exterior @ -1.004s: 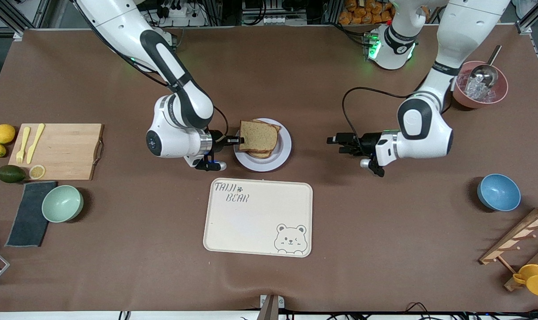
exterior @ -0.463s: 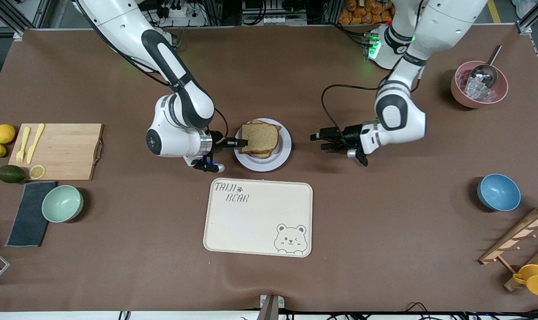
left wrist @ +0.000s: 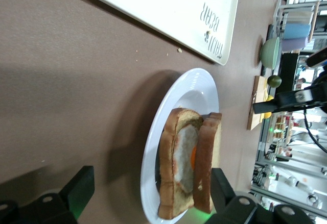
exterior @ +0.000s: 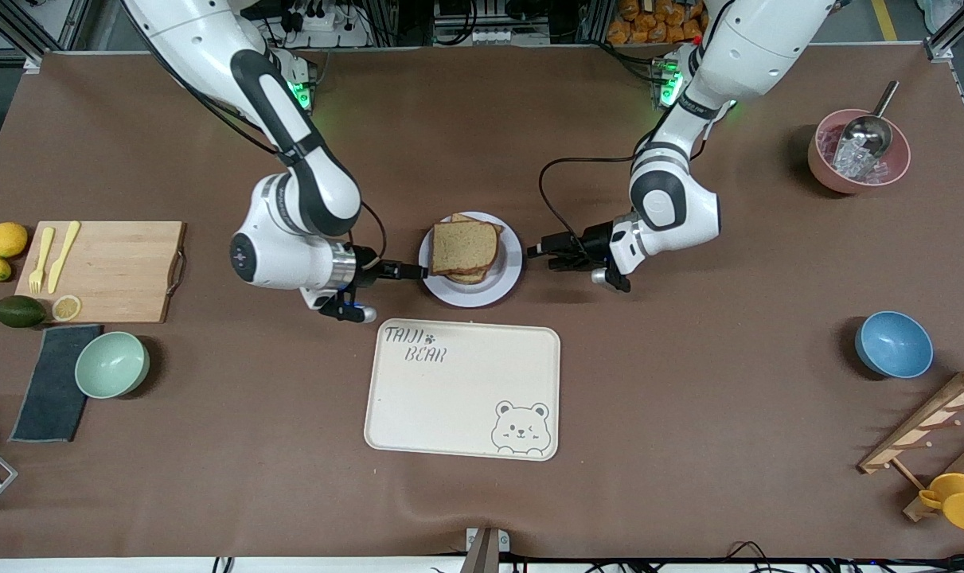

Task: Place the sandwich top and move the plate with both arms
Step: 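Lower the bread onto the egg toast while the left gripper reaches the plate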

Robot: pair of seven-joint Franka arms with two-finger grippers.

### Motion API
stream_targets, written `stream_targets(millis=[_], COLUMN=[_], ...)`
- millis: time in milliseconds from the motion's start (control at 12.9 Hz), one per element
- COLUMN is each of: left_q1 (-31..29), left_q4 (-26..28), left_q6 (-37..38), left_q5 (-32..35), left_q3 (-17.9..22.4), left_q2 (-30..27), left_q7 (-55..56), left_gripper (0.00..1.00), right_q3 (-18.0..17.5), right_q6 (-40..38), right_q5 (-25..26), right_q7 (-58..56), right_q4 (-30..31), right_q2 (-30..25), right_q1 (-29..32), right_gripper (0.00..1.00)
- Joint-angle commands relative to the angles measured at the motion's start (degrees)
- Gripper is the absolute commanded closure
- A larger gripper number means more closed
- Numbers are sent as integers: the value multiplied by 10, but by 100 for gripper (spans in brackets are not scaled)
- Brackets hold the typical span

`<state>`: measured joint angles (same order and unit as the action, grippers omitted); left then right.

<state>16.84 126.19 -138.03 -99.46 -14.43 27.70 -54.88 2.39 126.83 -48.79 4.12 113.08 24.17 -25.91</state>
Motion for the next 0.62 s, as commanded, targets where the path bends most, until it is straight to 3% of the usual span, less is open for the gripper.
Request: stream_targets(millis=[0, 154, 309, 463, 541], left_q1=[21, 27, 40, 41, 42], left_q4=[-16, -16, -17, -17, -17], left_q6=[-8, -8, -8, -8, -8], left_q5=[-74, -142, -194, -196, -197], left_q3=[1, 0, 0, 0, 0], left_q2=[21, 38, 48, 48, 48], left_q7=[-48, -116, -161, -163, -163], left_gripper=[0, 0, 0, 0, 0], right_q3=[44, 74, 75, 73, 70], right_q6=[-24, -67, -166, -193, -193], right_q5=[57, 134, 180, 273, 293], right_q7=[14, 14, 14, -16, -39], right_q4=[-3, -28, -82, -128, -132], right_q2=[-22, -21, -12, 2, 2], right_q1=[3, 21, 101, 137, 154], right_gripper=[0, 0, 0, 0, 0])
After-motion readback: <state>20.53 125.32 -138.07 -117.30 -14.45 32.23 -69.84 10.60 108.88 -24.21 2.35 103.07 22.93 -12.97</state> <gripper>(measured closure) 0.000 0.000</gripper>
